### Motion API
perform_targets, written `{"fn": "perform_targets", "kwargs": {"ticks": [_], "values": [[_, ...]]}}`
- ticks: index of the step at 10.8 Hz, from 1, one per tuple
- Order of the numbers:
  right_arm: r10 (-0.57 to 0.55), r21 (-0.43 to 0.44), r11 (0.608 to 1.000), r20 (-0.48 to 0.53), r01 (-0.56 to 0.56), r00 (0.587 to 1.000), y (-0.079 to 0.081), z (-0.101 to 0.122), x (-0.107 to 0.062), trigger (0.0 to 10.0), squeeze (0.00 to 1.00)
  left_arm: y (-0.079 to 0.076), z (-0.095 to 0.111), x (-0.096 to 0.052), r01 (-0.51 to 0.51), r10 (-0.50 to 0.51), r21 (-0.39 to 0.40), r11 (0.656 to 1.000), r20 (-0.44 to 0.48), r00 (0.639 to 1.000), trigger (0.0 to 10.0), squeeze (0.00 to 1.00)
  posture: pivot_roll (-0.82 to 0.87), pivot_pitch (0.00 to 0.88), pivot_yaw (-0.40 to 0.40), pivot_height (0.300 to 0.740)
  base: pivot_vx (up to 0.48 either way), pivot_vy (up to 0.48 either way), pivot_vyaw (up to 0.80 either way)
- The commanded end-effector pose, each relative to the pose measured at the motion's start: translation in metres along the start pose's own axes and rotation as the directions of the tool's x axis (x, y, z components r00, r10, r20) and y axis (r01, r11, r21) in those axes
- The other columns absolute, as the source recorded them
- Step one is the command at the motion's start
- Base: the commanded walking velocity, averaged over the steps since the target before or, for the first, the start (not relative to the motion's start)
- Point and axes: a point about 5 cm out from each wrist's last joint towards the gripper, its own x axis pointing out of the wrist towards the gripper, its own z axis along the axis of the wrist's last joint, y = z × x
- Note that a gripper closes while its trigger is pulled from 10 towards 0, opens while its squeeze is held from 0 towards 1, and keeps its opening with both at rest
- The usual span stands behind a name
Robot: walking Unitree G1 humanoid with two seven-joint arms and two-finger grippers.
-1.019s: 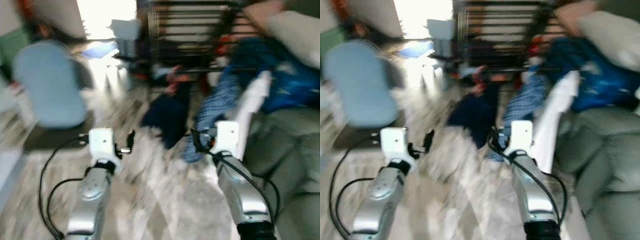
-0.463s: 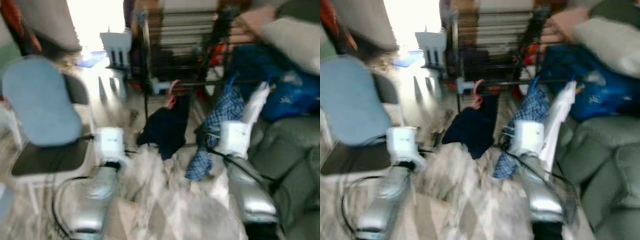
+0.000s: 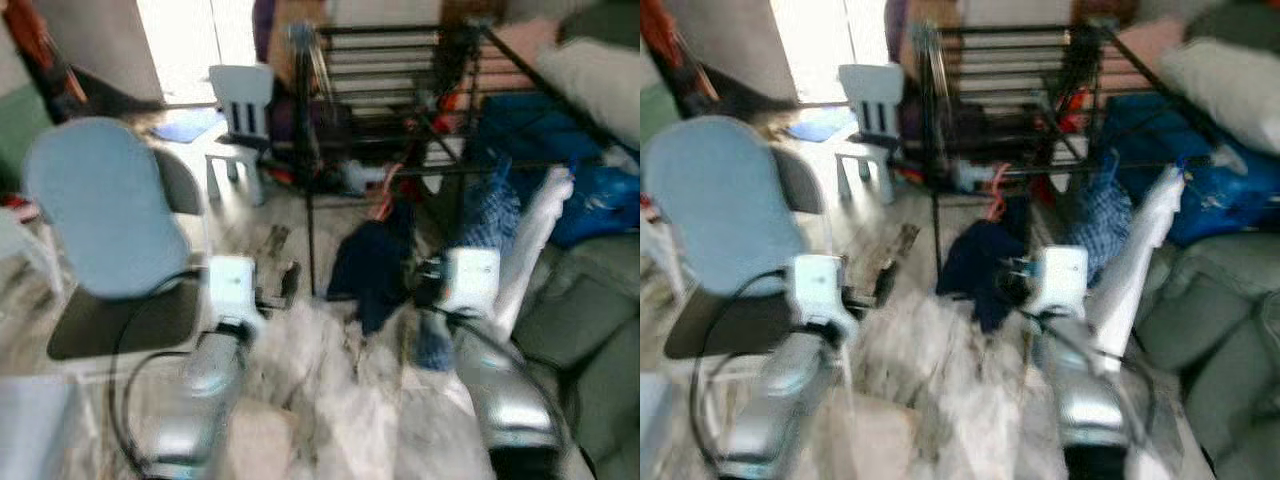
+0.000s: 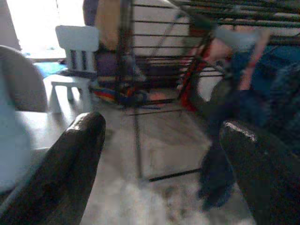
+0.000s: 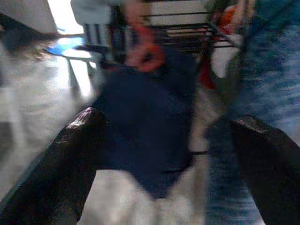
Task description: Hang hanger
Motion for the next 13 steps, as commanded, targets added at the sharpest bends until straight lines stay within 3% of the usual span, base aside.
{"fn": "perform_targets", "kwargs": {"ticks": [1, 7, 10, 13], "values": [[-0.021, -0.011, 1.0, 0.02, 0.021, 1.0, -0.006, 0.006, 0.001, 10.0, 0.0, -0.007, 0.004, 0.003, 0.025, -0.026, 0.002, 1.0, 0.015, 1.0, 10.0, 0.0, -0.09, 0.0, 0.015, 0.74, 0.247, 0.412, 0.0], [-0.024, -0.011, 1.0, 0.022, 0.024, 0.999, -0.007, 0.007, 0.003, 10.0, 0.0, -0.011, 0.007, 0.004, 0.034, -0.034, 0.004, 0.999, 0.03, 0.999, 10.0, 0.0, -0.09, 0.0, 0.007, 0.74, 0.057, 0.056, 0.0], [-0.081, -0.009, 0.997, -0.038, 0.081, 0.996, -0.014, 0.011, 0.012, 10.0, 0.0, -0.013, 0.008, 0.005, 0.049, -0.048, -0.016, 0.999, 0.035, 0.998, 10.0, 0.0, -0.1, 0.0, 0.013, 0.74, 0.0, 0.0, 0.0], [-0.108, -0.016, 0.994, -0.088, 0.107, 0.99, -0.019, 0.003, 0.014, 10.0, 0.0, -0.016, 0.011, 0.006, 0.08, -0.08, -0.013, 0.997, 0.051, 0.996, 10.0, 0.0, -0.1, 0.0, 0.019, 0.74, 0.391, 0.0, 0.0]]}}
